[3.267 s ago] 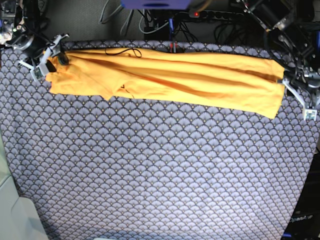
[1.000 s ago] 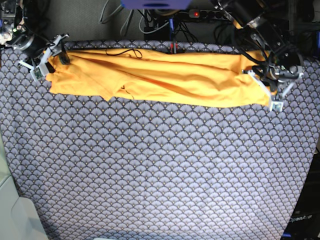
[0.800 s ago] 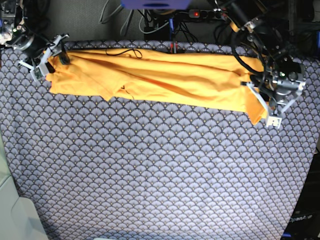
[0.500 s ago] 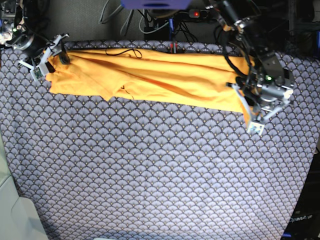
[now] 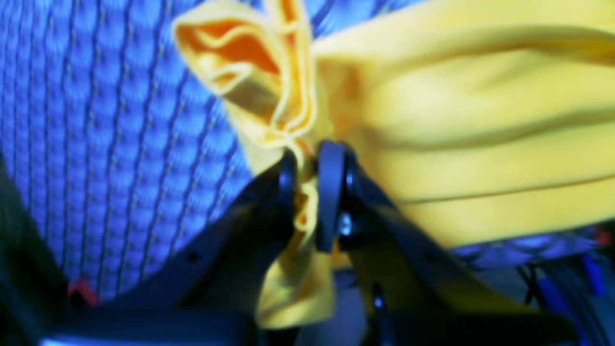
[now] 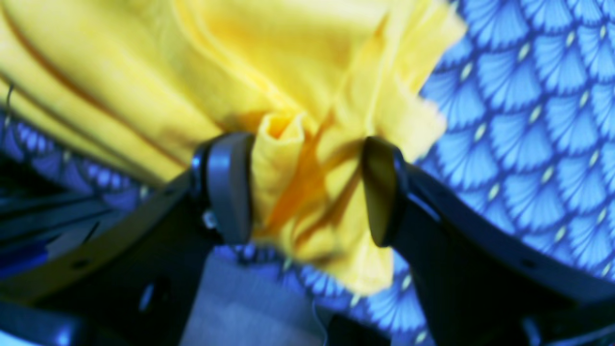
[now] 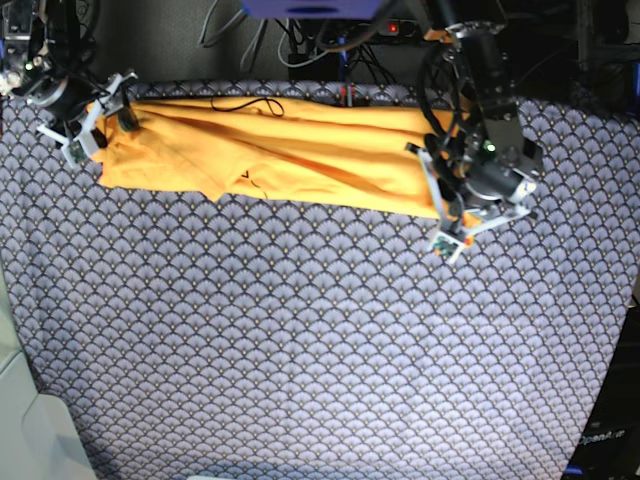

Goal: Fold the T-shirt properly
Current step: 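Fold the held end over toward the right gripper with the left gripper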

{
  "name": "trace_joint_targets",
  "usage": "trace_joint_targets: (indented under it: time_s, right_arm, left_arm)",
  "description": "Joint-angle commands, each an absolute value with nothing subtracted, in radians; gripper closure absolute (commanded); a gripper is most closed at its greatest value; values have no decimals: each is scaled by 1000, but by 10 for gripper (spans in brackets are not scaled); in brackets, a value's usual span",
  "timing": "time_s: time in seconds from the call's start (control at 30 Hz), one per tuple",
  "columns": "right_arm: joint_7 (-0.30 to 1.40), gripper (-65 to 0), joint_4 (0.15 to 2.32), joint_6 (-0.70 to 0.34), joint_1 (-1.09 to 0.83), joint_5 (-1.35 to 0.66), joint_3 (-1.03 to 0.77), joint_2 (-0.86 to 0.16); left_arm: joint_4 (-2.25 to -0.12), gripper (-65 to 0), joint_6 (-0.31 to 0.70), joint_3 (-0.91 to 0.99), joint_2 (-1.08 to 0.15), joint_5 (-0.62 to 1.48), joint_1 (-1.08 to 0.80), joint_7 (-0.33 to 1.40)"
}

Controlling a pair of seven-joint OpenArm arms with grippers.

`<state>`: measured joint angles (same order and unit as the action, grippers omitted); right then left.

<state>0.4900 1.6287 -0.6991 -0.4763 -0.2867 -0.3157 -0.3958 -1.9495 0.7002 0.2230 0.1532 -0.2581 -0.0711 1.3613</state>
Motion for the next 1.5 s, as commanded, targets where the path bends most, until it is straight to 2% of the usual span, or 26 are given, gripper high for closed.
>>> trace_joint_targets:
  time_s: [0.0,0.23,0.43,0.53,0.67,0.9,1.4,1.43,1.47]
  right_arm:
    - [476,-360,1643,-698,-479,-297,-321,-409]
    - [476,-360,1643,-698,-479,-297,-321,-409]
    - [476,-360,1643,-698,-478,-297,-321,-409]
    - [476,-360,1643,-698,-478,-297,-321,-409]
    - [476,-360,1643,-698,-478,-297,-321,-409]
    - [476,-360,1643,-698,-478,-297,-321,-409]
    - [476,-360,1643,-698,-461,-297,-321,-410]
    - [476,-360,1643,-698,-461,-297,-321,-410]
    - [476,-360,1643,-698,-461,-297,-321,-410]
  left_arm:
    - [-1969,0,698,203,157,-254,-58,1353]
    - [-1971,0,694,30,157,-254,-50,1351]
    - [-1969,0,527,-209,157,-254,-50,1351]
    - [-1960,0,429,-282,157,-254,-51,1351]
    - [-1960,0,349,-355,157,-254,-56,1356]
    - [-1952,0,335,-437,157,-260,-71,1363]
    - [-1925,0,335,-440,157,-266,-82,1365]
    - [-1925,-12,335,-440,157,-266,-82,1365]
    - [-1925,-51,335,-440,157,-266,-84,1365]
